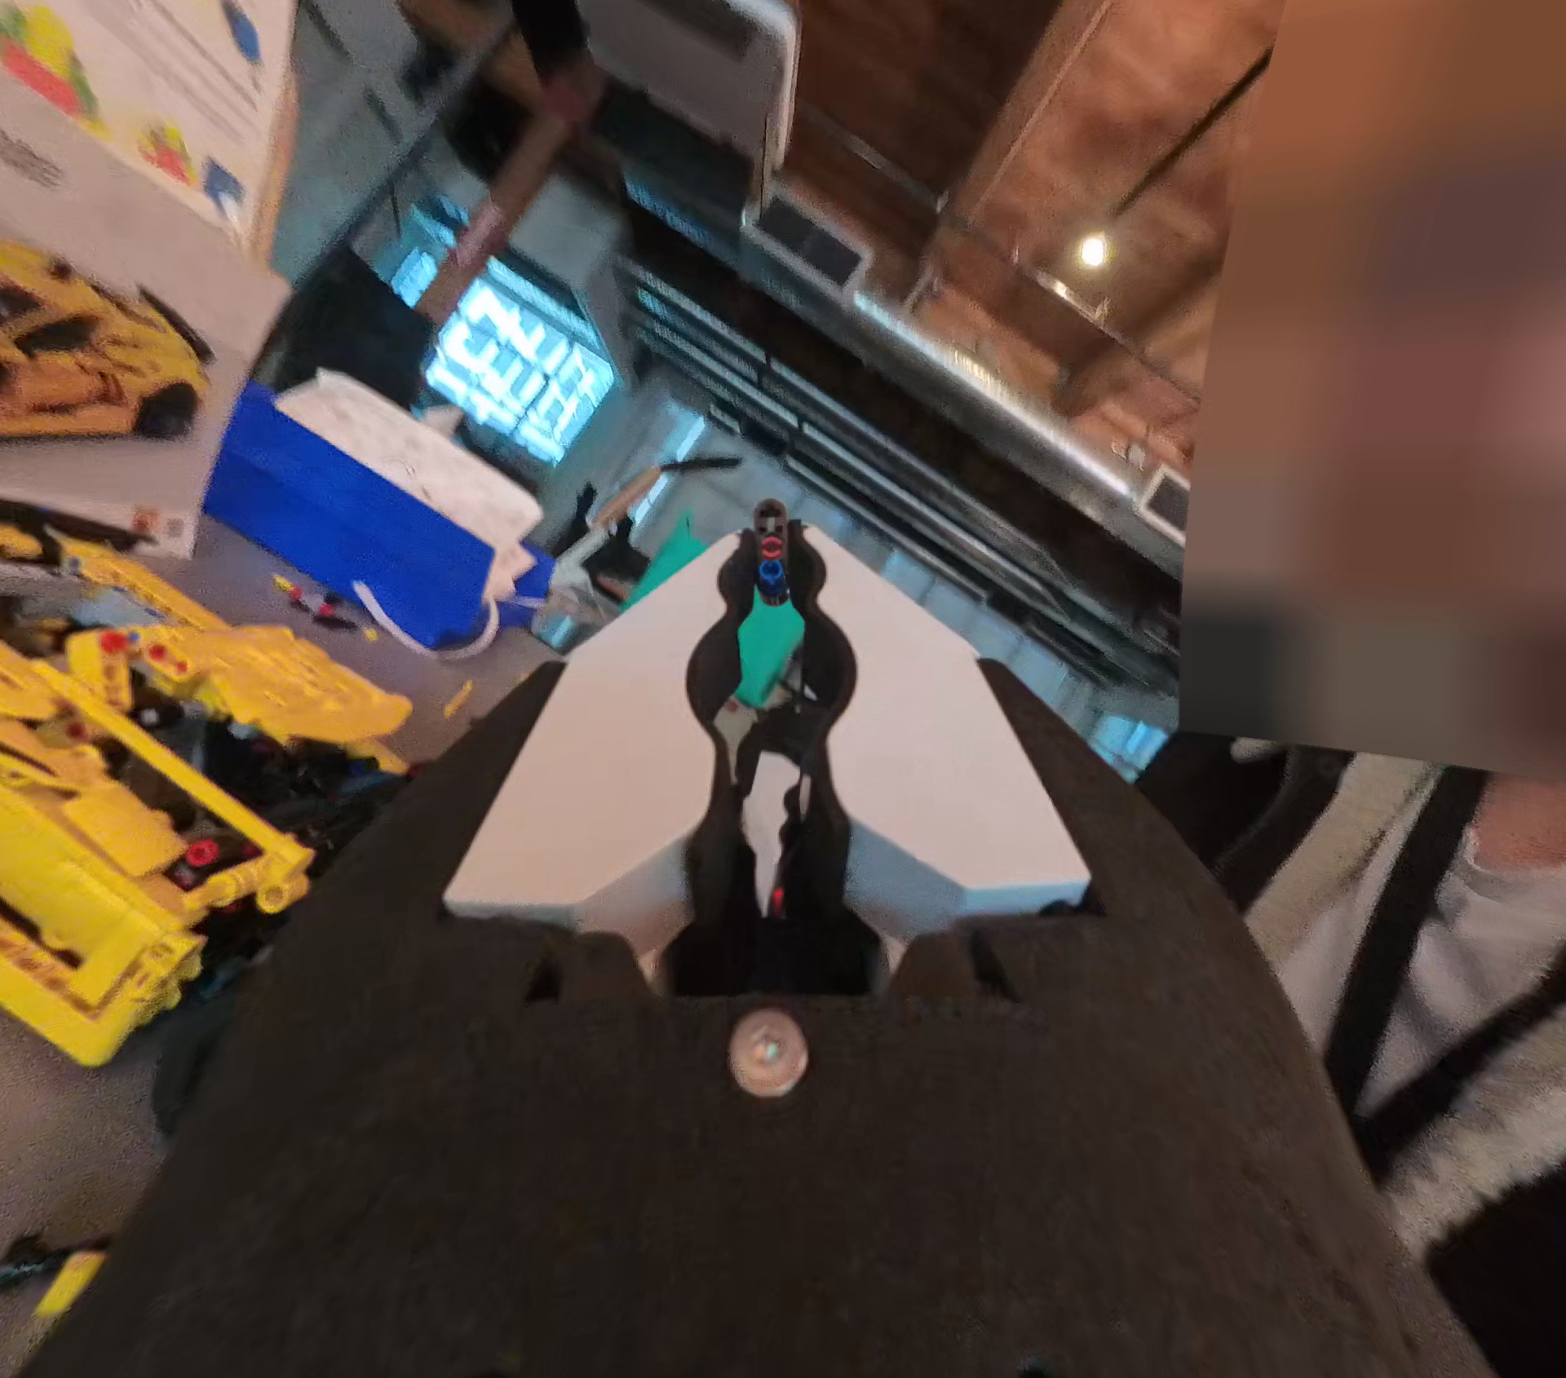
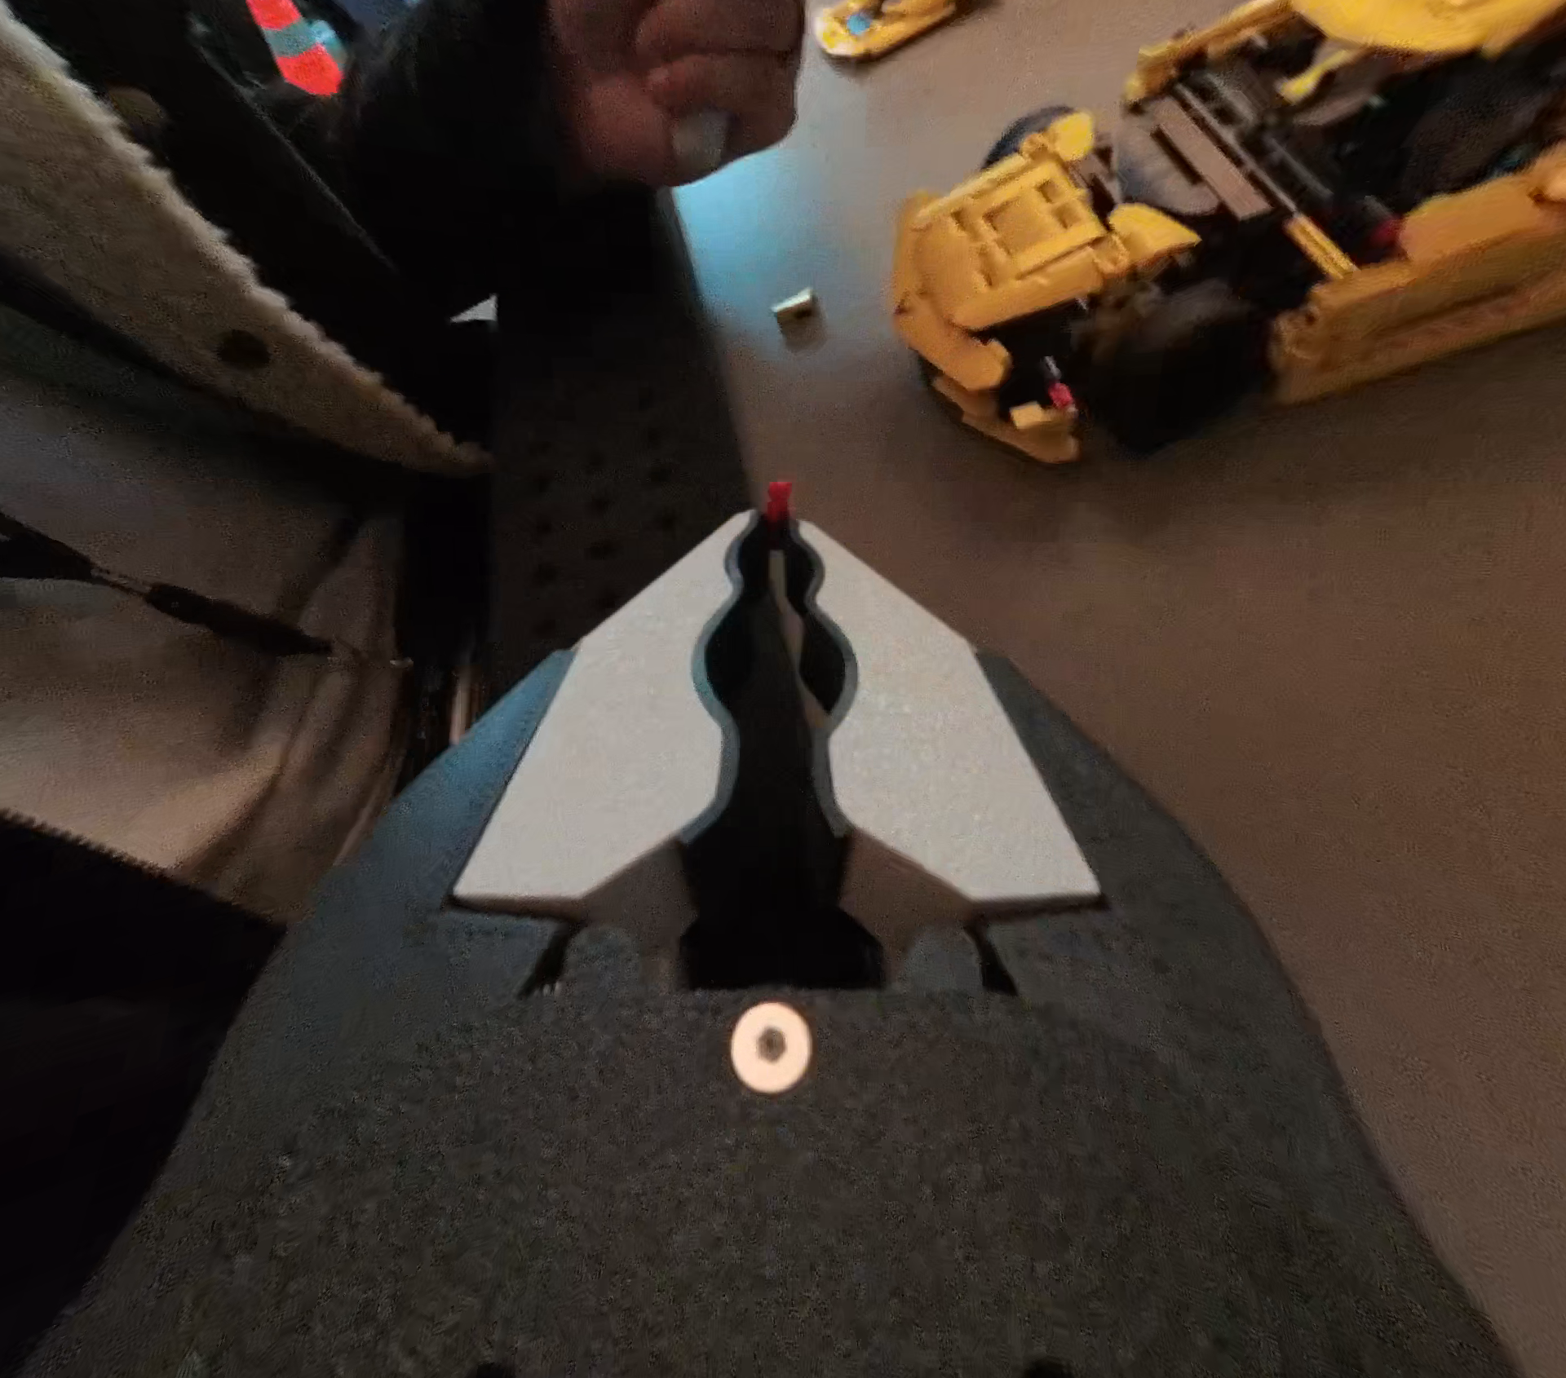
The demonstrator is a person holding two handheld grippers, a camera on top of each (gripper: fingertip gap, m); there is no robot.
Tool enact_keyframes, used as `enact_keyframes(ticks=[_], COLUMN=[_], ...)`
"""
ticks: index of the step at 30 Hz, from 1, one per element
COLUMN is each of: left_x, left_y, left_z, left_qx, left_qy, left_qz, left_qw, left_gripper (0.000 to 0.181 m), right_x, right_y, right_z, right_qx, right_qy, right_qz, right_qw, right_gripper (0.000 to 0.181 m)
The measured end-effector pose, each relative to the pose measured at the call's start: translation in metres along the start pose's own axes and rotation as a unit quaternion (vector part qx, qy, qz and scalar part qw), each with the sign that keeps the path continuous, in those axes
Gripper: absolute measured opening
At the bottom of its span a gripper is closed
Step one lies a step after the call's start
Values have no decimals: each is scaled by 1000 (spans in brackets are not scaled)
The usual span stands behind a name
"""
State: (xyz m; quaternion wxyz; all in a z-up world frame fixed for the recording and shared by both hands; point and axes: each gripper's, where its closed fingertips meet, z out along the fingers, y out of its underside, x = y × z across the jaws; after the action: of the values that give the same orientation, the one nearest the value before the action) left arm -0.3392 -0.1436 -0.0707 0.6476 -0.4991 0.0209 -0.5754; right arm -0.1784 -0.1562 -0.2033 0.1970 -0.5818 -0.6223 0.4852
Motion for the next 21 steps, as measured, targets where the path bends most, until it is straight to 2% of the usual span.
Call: enact_keyframes(ticks=[3,5,7,9,11,16,21], left_x=[3,12,21,20,17,10,8], left_y=[33,40,48,59,72,101,103], left_z=[16,21,22,25,28,30,30], left_qx=[-67,-83,-100,-121,-153,-228,-233], left_qy=[-1,19,43,40,27,-11,-11], left_qz=[5,15,-1,-12,3,76,66], left_qw=[998,996,994,992,988,971,970], left_gripper=[7,7,7,7,7,7,7], right_x=[3,30,81,141,174,202,208], right_y=[-2,4,15,46,67,80,90], right_z=[-6,-24,-73,-137,-180,-194,-189], right_qx=[13,-5,-14,-77,-127,-186,-212], right_qy=[0,68,195,352,431,425,392], right_qz=[11,19,40,67,66,84,104], right_qw=[1000,997,980,931,891,882,889], right_gripper=[3,4,4,4,4,4,6])
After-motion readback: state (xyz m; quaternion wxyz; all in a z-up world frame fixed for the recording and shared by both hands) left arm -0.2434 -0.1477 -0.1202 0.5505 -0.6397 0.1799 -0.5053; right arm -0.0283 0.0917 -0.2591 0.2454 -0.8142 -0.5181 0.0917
